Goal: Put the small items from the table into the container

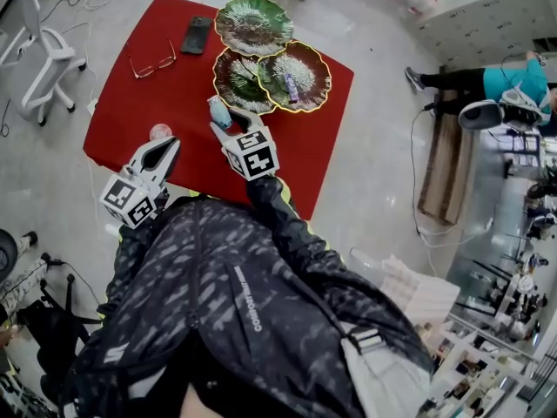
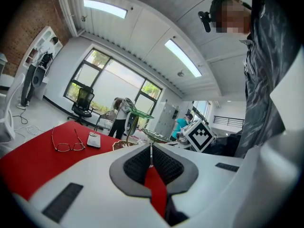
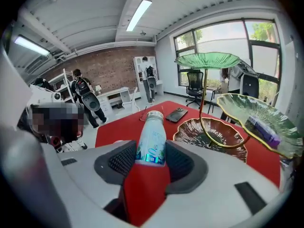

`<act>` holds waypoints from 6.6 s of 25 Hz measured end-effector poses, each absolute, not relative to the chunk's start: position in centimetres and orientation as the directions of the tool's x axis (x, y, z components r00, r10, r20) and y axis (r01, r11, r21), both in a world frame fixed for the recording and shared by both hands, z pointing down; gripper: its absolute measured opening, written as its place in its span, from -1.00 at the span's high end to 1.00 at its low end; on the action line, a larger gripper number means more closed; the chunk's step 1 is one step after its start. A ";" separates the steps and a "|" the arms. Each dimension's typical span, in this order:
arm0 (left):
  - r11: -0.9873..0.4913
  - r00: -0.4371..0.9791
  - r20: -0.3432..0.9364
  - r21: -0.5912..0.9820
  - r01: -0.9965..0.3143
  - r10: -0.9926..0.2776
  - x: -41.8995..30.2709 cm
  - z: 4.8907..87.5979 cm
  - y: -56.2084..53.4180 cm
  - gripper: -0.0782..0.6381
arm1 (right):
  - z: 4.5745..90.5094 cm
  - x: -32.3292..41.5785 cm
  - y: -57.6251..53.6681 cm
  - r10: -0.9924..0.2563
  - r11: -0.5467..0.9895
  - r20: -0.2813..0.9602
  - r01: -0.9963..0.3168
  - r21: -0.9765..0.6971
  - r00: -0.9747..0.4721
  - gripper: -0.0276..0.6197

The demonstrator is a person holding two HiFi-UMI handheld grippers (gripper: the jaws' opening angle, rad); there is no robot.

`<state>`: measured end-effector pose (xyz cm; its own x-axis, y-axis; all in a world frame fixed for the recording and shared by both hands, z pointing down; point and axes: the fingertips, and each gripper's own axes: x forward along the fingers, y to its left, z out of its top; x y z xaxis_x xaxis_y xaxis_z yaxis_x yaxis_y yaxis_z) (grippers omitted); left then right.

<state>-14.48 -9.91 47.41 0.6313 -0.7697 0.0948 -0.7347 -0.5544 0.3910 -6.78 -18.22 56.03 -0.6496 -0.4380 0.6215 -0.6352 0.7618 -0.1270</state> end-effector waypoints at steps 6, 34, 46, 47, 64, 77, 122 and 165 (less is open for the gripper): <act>-0.578 0.651 0.084 0.386 -0.719 -0.754 -13.7 46.8 -10.6 0.73 | 52.8 -6.2 -18.9 -0.494 0.755 0.569 -0.649 -0.094 -0.657 0.31; -0.640 0.714 0.072 0.388 -0.663 -0.696 -11.0 46.7 -10.9 0.73 | 47.5 3.1 -22.6 -0.651 0.632 0.551 -0.775 0.011 -0.523 0.31; -0.622 0.702 0.089 0.396 -0.676 -0.706 -12.1 47.5 -11.0 0.73 | 48.5 6.5 -25.9 -0.649 0.601 0.611 -0.798 0.045 -0.454 0.31; -0.621 0.702 0.090 0.395 -0.677 -0.707 -12.0 47.5 -11.0 0.73 | 48.6 6.7 -26.0 -0.644 0.604 0.619 -0.795 0.051 -0.450 0.31; -0.604 0.680 0.086 0.387 -0.696 -0.728 -12.0 46.9 -11.5 0.73 | 49.7 7.3 -26.9 -0.610 0.632 0.667 -0.771 0.083 -0.429 0.31; -0.606 0.679 0.085 0.382 -0.698 -0.729 -11.9 47.0 -11.7 0.73 | 49.2 7.2 -27.3 -0.642 0.626 0.640 -0.770 0.122 -0.421 0.31; -0.433 0.507 0.077 0.423 -0.796 -0.859 -16.8 48.6 -5.7 0.73 | 50.7 -10.5 -17.9 -0.277 0.936 0.677 -0.352 0.029 -0.681 0.31; -0.033 0.161 0.231 0.475 -0.879 -0.959 -27.5 53.9 3.1 0.73 | 68.5 -22.9 -11.4 0.158 0.984 0.865 0.144 -0.101 -0.475 -0.04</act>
<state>-27.48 3.14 53.94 0.1610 -0.9594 0.2315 -0.8792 -0.0329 0.4753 -22.91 -11.37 68.48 -0.4754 0.1582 0.8654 0.1441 0.9844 -0.1008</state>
